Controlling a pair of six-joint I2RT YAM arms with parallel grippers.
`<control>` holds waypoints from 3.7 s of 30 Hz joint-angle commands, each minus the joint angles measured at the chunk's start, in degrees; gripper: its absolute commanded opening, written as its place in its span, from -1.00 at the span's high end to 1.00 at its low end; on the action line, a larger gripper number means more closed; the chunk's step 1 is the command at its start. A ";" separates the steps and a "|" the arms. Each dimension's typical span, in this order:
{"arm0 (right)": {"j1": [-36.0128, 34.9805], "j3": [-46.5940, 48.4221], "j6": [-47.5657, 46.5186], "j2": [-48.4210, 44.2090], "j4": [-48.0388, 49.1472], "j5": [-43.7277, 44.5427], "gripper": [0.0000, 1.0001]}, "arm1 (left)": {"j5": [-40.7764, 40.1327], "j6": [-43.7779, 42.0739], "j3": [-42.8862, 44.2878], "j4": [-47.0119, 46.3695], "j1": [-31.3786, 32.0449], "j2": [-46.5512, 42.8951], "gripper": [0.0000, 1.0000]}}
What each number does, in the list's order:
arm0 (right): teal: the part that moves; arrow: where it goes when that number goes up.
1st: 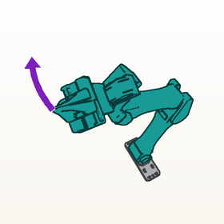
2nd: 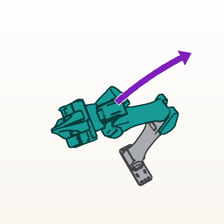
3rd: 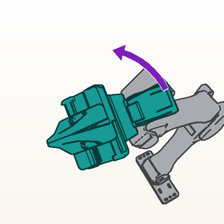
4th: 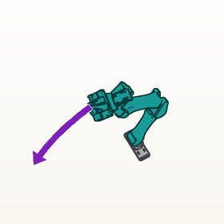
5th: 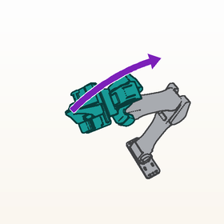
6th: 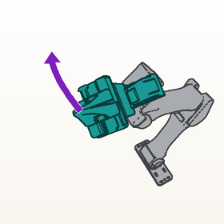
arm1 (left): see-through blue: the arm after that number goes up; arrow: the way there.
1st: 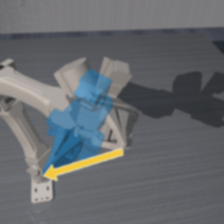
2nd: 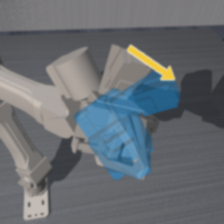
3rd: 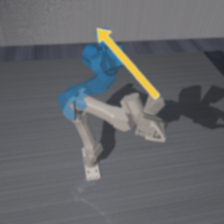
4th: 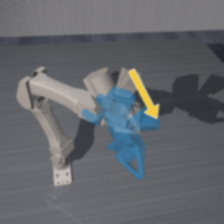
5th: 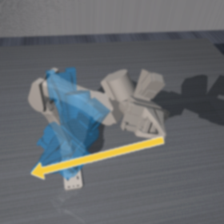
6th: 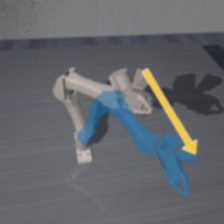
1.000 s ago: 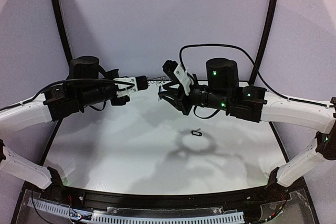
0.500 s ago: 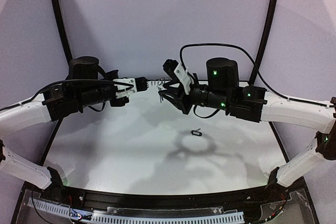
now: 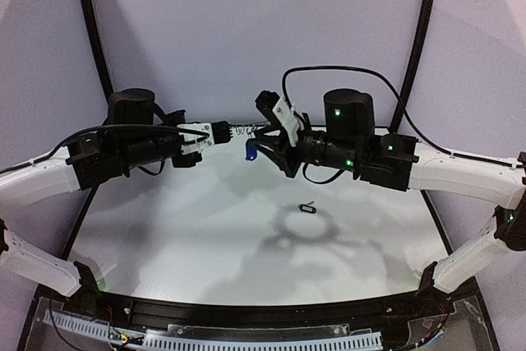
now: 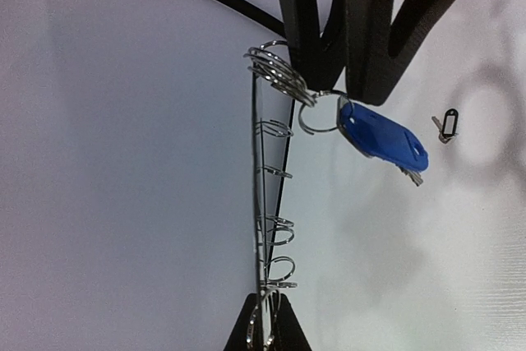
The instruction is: Remove the keys from the keyring
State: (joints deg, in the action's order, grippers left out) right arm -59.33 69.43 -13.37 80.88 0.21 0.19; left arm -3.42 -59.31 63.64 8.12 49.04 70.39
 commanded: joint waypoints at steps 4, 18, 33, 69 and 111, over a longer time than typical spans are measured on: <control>-0.51 1.83 1.03 -0.07 2.60 -0.01 0.62 | 0.91 0.96 1.10 -1.35 0.18 -2.14 0.98; -0.48 1.58 4.01 1.57 3.84 1.26 0.63 | -2.00 0.38 1.25 -2.18 1.04 -1.53 0.98; -0.57 0.24 5.14 2.24 9.25 1.57 0.72 | -2.92 0.77 1.67 -2.95 1.34 -0.63 0.98; -0.55 -0.70 6.49 1.23 8.27 3.62 0.66 | -5.28 0.68 2.08 -2.96 2.12 -0.03 0.98; -0.47 -4.96 -0.03 -7.85 2.35 1.04 1.00 | 2.13 20.66 -6.09 -5.51 2.11 -0.92 0.94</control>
State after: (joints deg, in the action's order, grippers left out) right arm -59.33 64.23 -12.29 73.87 3.55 2.37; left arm -5.89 -45.89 59.48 3.57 51.48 71.77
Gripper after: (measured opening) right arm 0.011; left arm 0.010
